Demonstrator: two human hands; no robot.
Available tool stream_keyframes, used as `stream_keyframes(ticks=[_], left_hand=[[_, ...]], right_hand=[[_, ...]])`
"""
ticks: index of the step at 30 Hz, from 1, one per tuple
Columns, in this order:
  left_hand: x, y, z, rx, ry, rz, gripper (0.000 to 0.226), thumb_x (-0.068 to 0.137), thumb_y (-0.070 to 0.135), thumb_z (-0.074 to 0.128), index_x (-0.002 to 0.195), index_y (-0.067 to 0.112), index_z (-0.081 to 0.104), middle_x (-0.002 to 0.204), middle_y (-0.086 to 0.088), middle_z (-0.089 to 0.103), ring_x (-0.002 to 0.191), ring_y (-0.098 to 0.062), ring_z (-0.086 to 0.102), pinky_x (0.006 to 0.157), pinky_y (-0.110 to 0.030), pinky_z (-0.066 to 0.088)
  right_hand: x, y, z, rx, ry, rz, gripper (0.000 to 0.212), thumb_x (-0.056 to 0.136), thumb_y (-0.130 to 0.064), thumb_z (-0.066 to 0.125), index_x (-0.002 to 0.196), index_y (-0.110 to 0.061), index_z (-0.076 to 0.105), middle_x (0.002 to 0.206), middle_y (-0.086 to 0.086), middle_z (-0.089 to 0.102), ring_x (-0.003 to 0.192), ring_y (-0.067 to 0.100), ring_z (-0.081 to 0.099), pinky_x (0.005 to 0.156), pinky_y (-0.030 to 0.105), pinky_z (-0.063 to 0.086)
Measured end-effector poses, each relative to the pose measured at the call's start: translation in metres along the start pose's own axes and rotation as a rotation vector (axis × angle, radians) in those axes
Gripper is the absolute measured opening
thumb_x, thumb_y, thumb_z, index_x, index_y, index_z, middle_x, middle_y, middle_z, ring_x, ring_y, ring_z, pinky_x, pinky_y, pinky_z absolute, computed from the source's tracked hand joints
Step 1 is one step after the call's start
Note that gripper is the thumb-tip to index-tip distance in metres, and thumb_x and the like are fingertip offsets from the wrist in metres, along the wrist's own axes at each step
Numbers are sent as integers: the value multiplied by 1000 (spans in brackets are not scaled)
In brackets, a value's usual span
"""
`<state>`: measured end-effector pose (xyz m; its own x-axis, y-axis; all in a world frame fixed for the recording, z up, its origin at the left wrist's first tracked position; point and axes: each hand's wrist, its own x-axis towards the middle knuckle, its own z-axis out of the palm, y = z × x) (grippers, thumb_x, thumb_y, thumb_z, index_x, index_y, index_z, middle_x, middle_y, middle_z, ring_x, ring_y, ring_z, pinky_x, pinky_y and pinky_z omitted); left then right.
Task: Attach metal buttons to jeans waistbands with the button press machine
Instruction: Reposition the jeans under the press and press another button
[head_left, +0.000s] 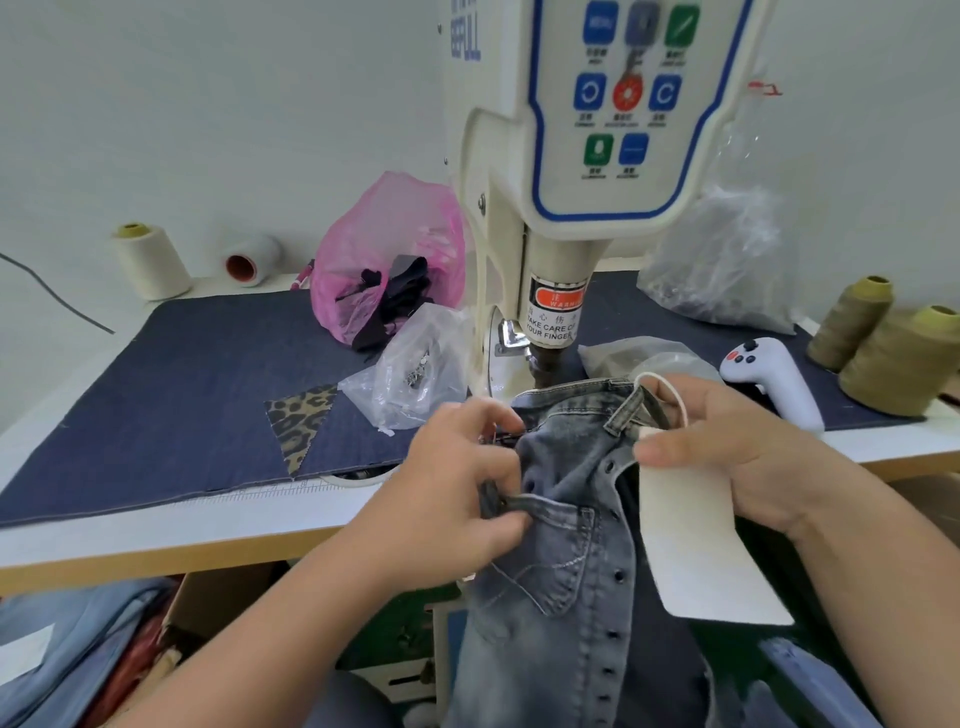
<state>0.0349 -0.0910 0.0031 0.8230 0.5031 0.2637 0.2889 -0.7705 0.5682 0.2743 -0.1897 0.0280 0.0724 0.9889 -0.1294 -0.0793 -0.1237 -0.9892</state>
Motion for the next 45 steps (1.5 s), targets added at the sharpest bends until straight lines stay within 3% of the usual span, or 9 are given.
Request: stream_keyframes(ticks=[6, 11, 17, 20, 22, 26, 31, 39, 45], left_hand=[[18, -8, 14, -10, 156, -82, 35, 77, 18, 69, 62, 34, 42, 124, 8, 43, 118, -8, 43, 88, -13, 33], [19, -11, 28, -96, 226, -167, 21, 74, 11, 69, 66, 15, 50, 119, 16, 39, 85, -9, 51, 69, -15, 39], [11, -8, 18, -339, 113, -305, 56, 71, 18, 74, 103, 49, 39, 104, 14, 50, 74, -5, 58, 60, -19, 51], [12, -7, 9, -419, 42, -369, 62, 69, 42, 79, 120, 51, 45, 112, 21, 57, 93, 11, 60, 77, -15, 52], [16, -6, 3, -436, 31, -413, 52, 71, 62, 71, 116, 38, 63, 111, 9, 69, 103, -7, 66, 94, -34, 53], [29, -13, -4, -437, 19, -572, 29, 89, 40, 68, 90, 12, 74, 85, -11, 76, 88, -32, 71, 90, -49, 53], [50, -19, -8, -639, -20, -672, 18, 92, 29, 65, 90, 13, 72, 82, -11, 77, 78, -29, 74, 82, -43, 58], [63, -15, 1, -598, 135, -597, 50, 85, 44, 61, 101, -3, 66, 107, -35, 64, 101, -50, 63, 96, -60, 47], [59, -23, -1, -686, 69, -525, 27, 92, 33, 62, 97, 10, 73, 94, -17, 76, 96, -37, 71, 95, -53, 53]], right_hand=[[15, -3, 5, -186, 156, 12, 66, 42, 8, 87, 100, -7, 61, 78, 10, 71, 65, 24, 68, 54, 31, 54], [24, 10, 2, -173, 261, -4, 42, 61, 17, 77, 95, -4, 65, 78, 15, 71, 63, 27, 68, 58, 37, 58], [32, 23, 1, -258, 303, 30, 31, 65, 14, 78, 89, -4, 73, 84, 21, 74, 73, 39, 70, 77, 54, 57], [37, 22, 2, -231, 239, 74, 30, 55, 1, 82, 82, -9, 75, 80, 17, 73, 69, 34, 69, 68, 44, 58], [42, 21, 4, -225, 194, 102, 26, 54, -4, 81, 79, -8, 74, 76, 15, 70, 66, 30, 67, 65, 39, 55], [54, 22, 4, -159, 195, 141, 17, 70, 9, 75, 76, -7, 74, 77, 20, 68, 71, 34, 66, 75, 47, 54], [62, 17, 2, -25, 267, 194, 29, 75, 6, 73, 100, -2, 63, 70, 11, 68, 57, 22, 67, 50, 27, 52], [66, 11, 1, 138, 234, 178, 51, 50, -1, 82, 94, -12, 58, 68, 7, 65, 58, 22, 66, 55, 30, 54], [57, 10, -5, 169, 156, 147, 53, 51, 6, 81, 97, -9, 59, 65, 8, 65, 53, 22, 66, 49, 29, 54]])
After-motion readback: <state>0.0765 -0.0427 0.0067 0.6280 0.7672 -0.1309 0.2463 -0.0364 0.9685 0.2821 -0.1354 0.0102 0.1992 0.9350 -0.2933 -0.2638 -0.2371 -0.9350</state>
